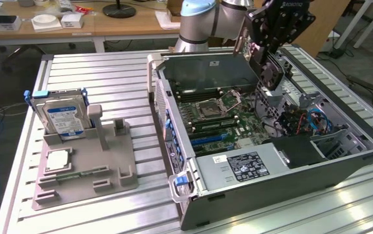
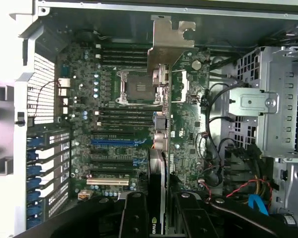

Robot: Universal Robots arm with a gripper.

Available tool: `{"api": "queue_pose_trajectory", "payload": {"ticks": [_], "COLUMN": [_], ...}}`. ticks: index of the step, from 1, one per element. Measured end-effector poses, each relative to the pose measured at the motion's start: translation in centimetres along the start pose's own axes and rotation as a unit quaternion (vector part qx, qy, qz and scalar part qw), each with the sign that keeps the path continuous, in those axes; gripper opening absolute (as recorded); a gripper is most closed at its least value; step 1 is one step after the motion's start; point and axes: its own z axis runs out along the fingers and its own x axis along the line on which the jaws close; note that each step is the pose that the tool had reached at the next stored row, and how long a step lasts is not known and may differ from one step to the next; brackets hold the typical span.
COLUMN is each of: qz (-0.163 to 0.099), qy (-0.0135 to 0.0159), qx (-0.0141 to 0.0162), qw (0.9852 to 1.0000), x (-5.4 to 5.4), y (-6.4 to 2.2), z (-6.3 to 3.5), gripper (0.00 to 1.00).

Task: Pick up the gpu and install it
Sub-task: 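Pick up the gpu and move the gpu toward the slot, then insert the gpu into the slot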

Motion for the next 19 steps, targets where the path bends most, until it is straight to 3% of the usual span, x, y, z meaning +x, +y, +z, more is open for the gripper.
{"api": "queue_pose_trajectory", "payload": {"ticks": [6,19], "qz": [0.0,0.0], "qy": [0.0,0.0], "qx": [0.0001,0.0], "qw": [1.0,1.0], "x": [-1.4,-1.5], "y": [-0.01,-0.01], "z": [0.02,0.02], "gripper": [0.26,0.26]}}
